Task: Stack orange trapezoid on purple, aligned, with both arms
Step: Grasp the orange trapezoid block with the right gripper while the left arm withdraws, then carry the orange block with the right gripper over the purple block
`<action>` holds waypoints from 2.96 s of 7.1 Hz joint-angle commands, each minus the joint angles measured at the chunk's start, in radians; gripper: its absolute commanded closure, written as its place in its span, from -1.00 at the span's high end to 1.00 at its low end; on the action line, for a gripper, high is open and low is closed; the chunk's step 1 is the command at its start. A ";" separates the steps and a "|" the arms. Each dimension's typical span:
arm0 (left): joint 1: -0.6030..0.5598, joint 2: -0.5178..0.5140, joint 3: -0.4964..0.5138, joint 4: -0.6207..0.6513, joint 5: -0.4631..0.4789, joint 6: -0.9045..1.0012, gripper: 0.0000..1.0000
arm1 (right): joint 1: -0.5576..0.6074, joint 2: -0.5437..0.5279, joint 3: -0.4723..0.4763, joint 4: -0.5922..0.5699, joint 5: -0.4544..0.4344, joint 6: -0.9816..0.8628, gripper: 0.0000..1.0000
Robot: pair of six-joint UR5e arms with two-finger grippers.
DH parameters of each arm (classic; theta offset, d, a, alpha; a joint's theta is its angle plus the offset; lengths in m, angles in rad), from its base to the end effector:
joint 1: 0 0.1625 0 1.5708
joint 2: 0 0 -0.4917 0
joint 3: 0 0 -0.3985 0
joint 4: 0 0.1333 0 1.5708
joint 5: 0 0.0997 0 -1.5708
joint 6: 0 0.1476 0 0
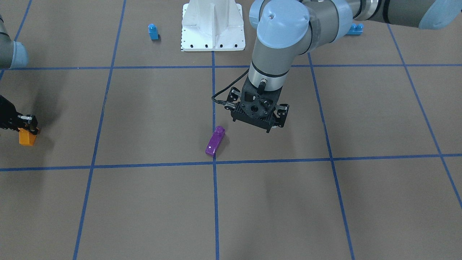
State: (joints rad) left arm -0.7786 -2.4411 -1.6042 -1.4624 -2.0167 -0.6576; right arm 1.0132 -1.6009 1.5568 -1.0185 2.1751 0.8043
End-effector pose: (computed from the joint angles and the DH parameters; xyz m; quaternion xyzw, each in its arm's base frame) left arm 0.5116 -0.6025 0.1884 0.1475 0.4030 0.1459 0.8914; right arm -0.2382 -0.4755 0.7291 0.0051 -0.3749 0.0395 0.9262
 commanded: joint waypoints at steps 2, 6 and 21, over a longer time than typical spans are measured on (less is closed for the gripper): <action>-0.045 0.092 -0.067 0.001 -0.016 0.012 1.00 | 0.096 0.033 0.043 -0.018 0.115 0.016 -1.00; -0.226 0.301 -0.100 -0.001 -0.068 0.345 1.00 | 0.046 0.301 0.176 -0.301 0.112 0.260 -1.00; -0.493 0.600 -0.079 -0.015 -0.132 0.834 1.00 | -0.419 1.039 -0.248 -0.650 -0.179 0.903 -1.00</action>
State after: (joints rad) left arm -1.2717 -1.8414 -1.6830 -1.4772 -2.1493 0.1764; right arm 0.6051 -0.5608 1.3131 -1.6722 1.9958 1.6942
